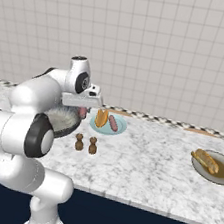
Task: Place one bun and one sausage from the bowl on each plate.
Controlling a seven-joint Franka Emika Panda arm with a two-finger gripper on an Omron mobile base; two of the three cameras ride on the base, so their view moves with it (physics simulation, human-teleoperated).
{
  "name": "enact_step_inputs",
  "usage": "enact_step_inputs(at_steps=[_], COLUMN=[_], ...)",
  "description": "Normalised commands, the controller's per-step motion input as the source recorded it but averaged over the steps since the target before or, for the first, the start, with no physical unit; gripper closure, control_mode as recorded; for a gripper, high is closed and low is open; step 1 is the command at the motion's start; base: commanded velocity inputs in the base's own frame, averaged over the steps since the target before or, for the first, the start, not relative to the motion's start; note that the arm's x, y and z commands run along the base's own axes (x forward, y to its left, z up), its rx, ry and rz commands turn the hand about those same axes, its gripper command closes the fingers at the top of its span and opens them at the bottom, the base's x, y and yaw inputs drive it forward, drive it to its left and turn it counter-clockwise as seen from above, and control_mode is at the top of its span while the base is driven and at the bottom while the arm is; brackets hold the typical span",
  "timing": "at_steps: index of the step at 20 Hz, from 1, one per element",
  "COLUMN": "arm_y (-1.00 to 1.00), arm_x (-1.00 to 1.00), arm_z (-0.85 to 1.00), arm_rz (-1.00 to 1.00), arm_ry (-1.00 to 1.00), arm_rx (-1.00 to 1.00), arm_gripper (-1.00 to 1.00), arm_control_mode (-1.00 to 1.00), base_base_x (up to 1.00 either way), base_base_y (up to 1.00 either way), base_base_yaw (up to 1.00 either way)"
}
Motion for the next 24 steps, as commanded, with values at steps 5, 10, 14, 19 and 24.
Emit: enact_step_inputs(at_steps=[5,10,14,19,24], arm_y=[-0.92,-0.98,-1.00,-1.00,-0.95], arm_x=[0.00,0.00,0.00,0.00,0.00], arm_z=[0.10,0.01,0.00,0.00,-0.10], arm_rz=[-0.09,-0.09,-0.09,-0.09,-0.05], arm_ry=[0.00,0.00,0.00,0.00,-0.01], arm_rx=[0.00,0.00,0.00,0.00,-0.01], arm_gripper=[1.00,1.00,1.00,1.00,1.00], arm_control_mode=[-1.00,-1.00,-1.00,-1.00,-1.00], base_base_x=[0.00,0.00,0.00,0.00,0.00], base_base_y=[0.00,0.00,0.00,0.00,0.00], base_base_yaw=[0.00,0.00,0.00,0.00,0.00])
